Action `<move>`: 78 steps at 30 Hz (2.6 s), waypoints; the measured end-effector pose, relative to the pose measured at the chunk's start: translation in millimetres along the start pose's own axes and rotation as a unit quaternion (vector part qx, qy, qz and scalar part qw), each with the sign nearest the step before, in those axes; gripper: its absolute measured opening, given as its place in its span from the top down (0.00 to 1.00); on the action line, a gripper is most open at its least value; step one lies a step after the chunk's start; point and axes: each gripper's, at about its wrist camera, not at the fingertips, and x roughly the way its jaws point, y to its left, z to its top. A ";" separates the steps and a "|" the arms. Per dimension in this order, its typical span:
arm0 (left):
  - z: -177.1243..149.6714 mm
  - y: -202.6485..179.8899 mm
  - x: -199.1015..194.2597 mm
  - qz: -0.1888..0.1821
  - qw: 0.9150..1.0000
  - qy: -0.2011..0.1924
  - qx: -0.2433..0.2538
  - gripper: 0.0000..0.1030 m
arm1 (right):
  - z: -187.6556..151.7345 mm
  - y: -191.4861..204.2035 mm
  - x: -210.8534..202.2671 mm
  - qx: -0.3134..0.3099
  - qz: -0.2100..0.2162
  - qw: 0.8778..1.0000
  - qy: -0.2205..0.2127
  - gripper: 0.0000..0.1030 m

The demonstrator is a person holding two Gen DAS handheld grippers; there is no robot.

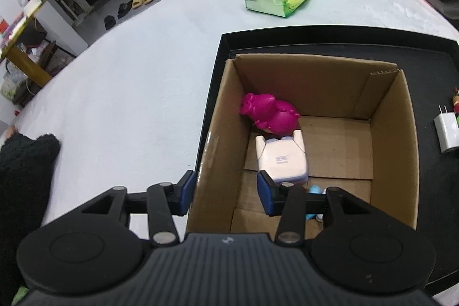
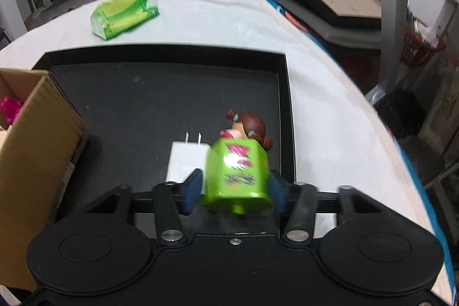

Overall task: Organize rigid objects
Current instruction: 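Move the right tool to the green cube figure, close and lift it, then carry the green cube over the box and open the right tool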

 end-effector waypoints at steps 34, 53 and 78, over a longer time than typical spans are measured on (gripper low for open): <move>-18.9 50.3 -19.8 -0.040 0.998 -0.038 -0.043 0.53 | 34.1 65.3 -94.9 0.003 0.128 0.987 -0.101 0.56; -31.8 60.8 -9.8 -0.085 0.995 -0.028 -0.045 0.66 | 51.9 159.4 -102.1 -0.079 0.158 0.979 -0.097 0.56; -31.2 45.7 -14.8 -0.072 0.997 -0.017 -0.028 0.88 | 25.7 120.8 -69.5 -0.063 0.077 0.992 -0.080 0.38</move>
